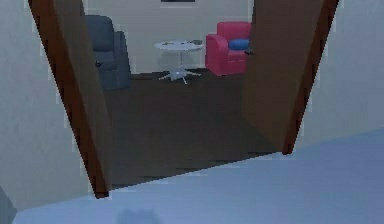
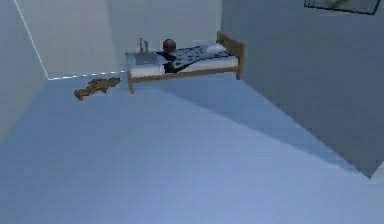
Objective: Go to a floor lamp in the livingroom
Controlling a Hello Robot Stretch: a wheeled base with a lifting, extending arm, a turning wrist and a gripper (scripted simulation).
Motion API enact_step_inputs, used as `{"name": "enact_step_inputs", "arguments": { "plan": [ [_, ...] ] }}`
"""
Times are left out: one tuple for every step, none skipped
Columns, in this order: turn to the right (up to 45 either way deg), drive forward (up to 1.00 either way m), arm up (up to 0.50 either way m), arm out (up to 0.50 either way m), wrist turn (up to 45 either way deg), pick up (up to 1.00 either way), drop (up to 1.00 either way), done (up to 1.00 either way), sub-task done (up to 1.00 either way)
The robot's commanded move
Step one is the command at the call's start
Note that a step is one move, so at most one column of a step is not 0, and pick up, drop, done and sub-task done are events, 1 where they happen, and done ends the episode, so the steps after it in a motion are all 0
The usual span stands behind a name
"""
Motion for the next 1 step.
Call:
{"name": "enact_step_inputs", "arguments": {
  "plan": [
    [0.0, 1.00, 0.00, 0.00, 0.0, 0.00, 0.00, 0.00, 0.00]
  ]
}}
